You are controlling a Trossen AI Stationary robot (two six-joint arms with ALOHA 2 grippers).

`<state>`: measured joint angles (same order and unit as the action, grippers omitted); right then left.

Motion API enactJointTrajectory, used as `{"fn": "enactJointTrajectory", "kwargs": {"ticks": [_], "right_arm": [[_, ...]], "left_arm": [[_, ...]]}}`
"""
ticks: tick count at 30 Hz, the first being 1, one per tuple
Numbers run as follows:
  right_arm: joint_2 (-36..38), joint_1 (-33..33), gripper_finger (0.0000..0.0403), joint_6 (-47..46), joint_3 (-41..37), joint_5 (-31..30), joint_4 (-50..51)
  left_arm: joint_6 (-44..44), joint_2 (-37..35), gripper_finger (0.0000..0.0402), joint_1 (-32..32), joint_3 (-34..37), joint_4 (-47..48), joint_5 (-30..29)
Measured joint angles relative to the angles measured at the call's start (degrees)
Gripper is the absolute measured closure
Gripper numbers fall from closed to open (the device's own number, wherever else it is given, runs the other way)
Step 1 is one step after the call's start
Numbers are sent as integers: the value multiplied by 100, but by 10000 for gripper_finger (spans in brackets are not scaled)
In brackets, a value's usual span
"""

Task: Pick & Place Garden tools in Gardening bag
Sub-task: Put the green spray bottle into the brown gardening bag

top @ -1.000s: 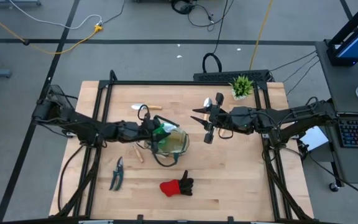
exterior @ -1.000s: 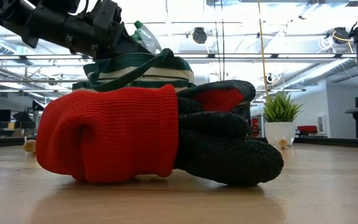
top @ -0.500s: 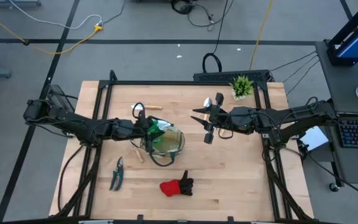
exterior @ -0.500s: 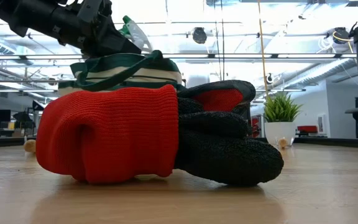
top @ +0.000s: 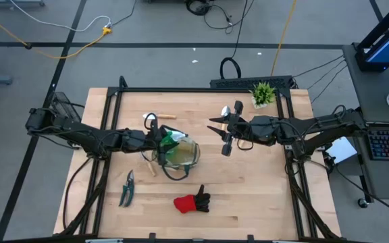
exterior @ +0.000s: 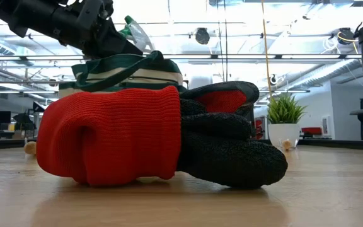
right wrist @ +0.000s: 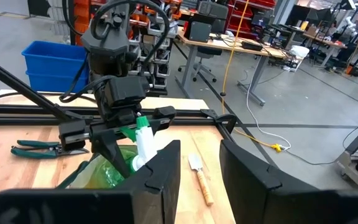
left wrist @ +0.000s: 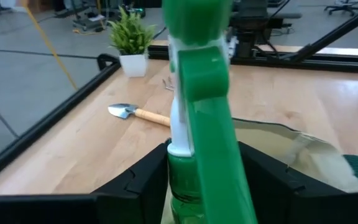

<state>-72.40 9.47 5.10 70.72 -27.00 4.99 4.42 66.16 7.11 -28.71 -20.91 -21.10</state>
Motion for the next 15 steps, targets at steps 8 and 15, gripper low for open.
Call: {"fn": "enactJointTrajectory", "kwargs": {"ticks": [8, 15], "right_arm": [[0, 2, 298, 4, 0, 0, 0], [0, 1, 298, 7, 0, 0, 0]], "left_arm": [[-135, 1, 167, 0, 0, -2, -300], [-266, 4, 130, 15, 0, -20, -302]]}}
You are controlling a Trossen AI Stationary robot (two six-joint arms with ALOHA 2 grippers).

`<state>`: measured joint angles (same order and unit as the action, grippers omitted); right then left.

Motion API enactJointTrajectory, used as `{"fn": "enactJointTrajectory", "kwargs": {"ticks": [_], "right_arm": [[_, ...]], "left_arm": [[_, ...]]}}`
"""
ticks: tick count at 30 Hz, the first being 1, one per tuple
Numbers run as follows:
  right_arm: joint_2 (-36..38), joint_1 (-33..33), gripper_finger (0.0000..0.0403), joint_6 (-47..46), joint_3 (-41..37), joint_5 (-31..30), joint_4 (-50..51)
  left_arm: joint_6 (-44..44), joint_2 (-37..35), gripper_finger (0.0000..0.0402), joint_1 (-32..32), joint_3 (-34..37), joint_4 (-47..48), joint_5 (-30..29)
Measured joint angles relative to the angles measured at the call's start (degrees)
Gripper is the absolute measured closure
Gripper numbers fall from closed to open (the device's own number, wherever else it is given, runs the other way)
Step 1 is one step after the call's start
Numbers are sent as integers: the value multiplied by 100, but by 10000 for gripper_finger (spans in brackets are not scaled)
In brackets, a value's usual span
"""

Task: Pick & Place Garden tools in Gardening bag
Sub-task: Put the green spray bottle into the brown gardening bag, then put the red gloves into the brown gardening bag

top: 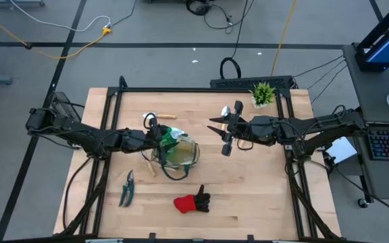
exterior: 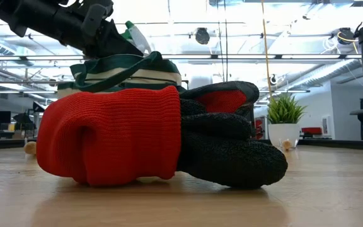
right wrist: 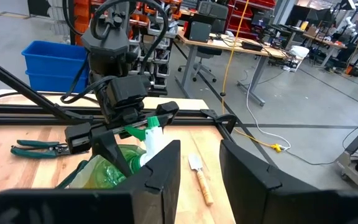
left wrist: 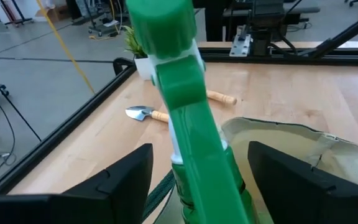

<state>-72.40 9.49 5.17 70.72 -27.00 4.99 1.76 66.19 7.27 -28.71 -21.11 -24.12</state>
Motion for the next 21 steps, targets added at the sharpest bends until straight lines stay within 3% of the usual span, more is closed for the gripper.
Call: {"fn": "enactJointTrajectory", "kwargs": {"ticks": [12, 21], "right_arm": [[0, -1, 298, 0, 0, 0, 2], [0, -1, 298, 0, 0, 0, 2]], "left_arm": [[-455, 0, 121, 87, -76, 23, 0], [-462, 0, 121, 87, -76, 575, 48]]}}
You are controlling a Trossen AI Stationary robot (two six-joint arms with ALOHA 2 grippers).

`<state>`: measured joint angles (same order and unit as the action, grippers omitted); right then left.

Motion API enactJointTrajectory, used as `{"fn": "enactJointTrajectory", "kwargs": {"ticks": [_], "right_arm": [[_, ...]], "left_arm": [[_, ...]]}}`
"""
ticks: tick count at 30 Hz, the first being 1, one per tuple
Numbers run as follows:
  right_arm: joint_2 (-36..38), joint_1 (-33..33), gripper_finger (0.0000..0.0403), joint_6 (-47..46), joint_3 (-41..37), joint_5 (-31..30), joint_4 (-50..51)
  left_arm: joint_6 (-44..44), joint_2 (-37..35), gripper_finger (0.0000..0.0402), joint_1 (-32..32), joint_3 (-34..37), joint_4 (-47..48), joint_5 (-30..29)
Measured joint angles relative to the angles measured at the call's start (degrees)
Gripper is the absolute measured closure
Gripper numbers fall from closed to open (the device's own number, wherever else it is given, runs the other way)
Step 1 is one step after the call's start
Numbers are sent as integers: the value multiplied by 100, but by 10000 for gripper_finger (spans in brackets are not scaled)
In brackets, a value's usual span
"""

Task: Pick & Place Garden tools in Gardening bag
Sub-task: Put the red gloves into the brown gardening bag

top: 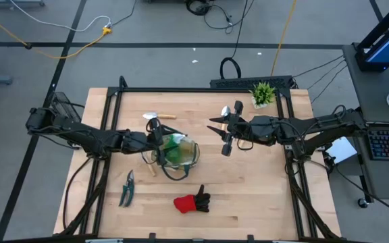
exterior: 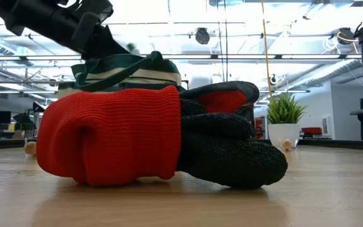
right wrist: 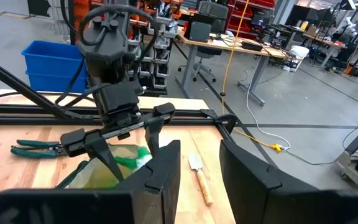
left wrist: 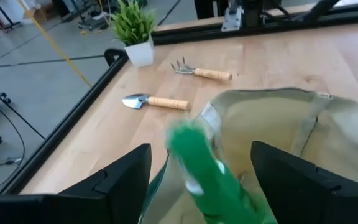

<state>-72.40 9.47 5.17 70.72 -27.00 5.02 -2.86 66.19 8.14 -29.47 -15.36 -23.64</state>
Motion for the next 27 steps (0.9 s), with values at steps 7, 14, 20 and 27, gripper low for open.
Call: {"fn": "enactJointTrajectory", "kwargs": {"ticks": [7, 14, 20, 27], "right_arm": [[0, 0, 298, 0, 0, -1, 0], [0, 0, 298, 0, 0, -2, 0], [0, -2, 298, 0, 0, -4, 2], [-2, -2, 298, -26, 0, -10, 2]], "left_arm": [[1, 0, 121, 0, 0, 12, -4], [-143, 0, 121, 0, 0, 16, -24], [-700, -369, 121, 40, -216, 25, -504], [-895, -1150, 121, 147, -810, 6, -724]]}}
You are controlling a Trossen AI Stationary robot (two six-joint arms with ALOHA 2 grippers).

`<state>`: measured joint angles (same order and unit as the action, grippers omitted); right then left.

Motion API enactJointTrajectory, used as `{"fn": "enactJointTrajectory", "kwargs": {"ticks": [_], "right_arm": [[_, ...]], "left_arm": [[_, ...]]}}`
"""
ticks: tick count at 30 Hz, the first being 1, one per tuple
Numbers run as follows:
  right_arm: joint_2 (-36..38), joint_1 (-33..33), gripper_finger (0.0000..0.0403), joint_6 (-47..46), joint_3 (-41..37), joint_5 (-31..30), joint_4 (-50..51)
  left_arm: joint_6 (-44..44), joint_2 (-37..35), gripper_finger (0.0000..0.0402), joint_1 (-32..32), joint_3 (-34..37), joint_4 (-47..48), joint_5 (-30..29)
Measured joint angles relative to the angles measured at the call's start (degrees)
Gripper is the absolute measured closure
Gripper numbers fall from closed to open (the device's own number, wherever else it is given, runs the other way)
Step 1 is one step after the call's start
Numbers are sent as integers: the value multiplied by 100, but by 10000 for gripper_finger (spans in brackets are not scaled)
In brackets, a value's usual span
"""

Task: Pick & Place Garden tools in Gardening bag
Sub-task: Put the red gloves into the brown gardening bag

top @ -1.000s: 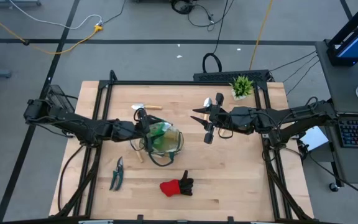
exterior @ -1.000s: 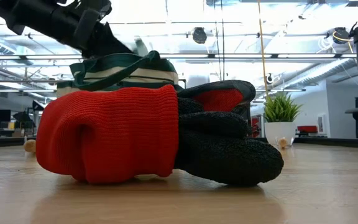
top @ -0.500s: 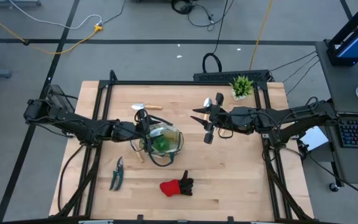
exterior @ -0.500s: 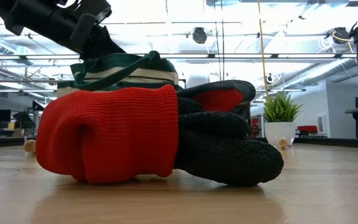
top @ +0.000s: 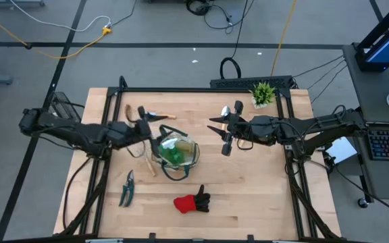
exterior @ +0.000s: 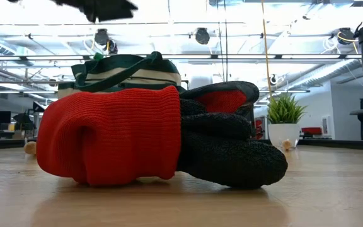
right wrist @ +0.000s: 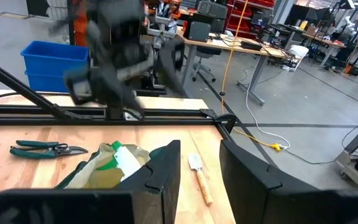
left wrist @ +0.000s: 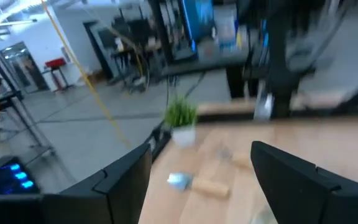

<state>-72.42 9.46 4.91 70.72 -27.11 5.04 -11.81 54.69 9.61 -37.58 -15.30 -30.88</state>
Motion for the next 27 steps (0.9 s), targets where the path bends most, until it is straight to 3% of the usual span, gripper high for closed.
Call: {"fn": "enactJointTrajectory", "kwargs": {"ticks": [5, 9, 14, 22, 27], "right_arm": [[2, 2, 298, -423, 0, 22, 52], [0, 2, 298, -714, 0, 87, 204], [0, 2, 298, -735, 0, 1055, 222], [0, 63, 298, -1032, 0, 2219, 210], [-144, 574, 298, -715, 2, 2262, 193]], "left_arm": [[830, -685, 121, 209, -73, 222, 86], [1768, -1255, 121, 432, -74, 922, 90], [3037, -1758, 121, 715, -74, 1795, 403], [4024, -1845, 121, 972, -73, 2672, 1430], [4309, -1739, 121, 1213, -66, 3059, 1734]]}}
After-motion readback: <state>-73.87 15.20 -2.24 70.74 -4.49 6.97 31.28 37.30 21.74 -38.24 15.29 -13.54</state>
